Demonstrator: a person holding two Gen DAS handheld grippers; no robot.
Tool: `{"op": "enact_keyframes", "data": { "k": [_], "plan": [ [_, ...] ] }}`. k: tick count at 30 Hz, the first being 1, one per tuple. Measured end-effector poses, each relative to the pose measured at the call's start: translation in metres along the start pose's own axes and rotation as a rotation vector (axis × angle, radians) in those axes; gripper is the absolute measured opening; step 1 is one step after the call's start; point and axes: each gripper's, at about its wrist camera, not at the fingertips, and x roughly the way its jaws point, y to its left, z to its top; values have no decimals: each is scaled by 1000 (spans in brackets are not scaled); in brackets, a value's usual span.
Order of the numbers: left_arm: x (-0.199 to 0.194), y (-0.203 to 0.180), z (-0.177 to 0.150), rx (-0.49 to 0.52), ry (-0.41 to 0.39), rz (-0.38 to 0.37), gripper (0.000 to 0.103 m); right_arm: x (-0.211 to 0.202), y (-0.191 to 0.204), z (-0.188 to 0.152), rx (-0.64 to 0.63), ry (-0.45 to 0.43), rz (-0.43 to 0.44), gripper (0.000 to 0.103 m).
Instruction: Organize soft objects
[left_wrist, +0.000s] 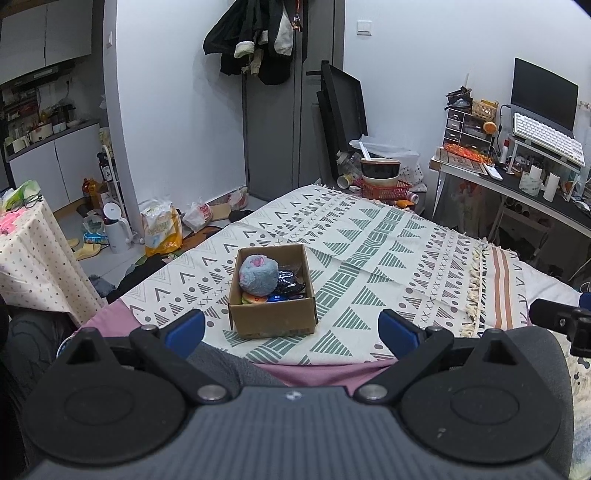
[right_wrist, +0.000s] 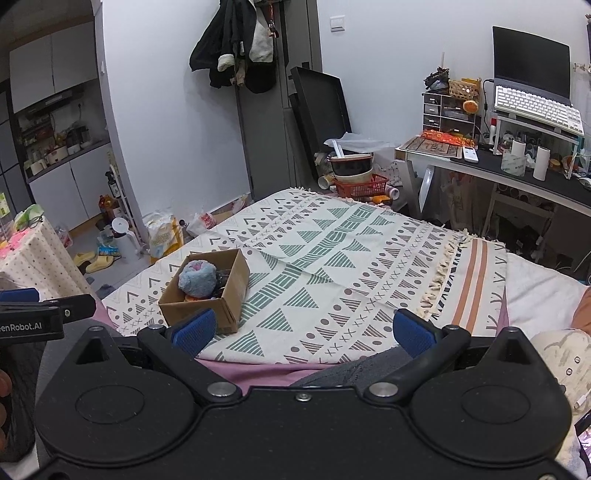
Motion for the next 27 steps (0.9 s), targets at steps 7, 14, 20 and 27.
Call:
{"op": "enact_keyframes", "data": {
  "k": [7, 14, 20, 27],
  "plan": [
    [1, 1, 0, 4, 6, -5, 99, -2, 2, 0, -10, -3, 2, 103],
    [0, 1, 0, 2, 2, -3, 100, -3, 5, 0, -22, -4, 6, 103],
    [0, 1, 0, -1, 1, -7, 100, -2, 4, 0, -18, 2, 2, 103],
    [2, 0, -1, -2, 7, -10, 100, -2, 0, 0, -7, 3, -1, 103]
  ]
}}
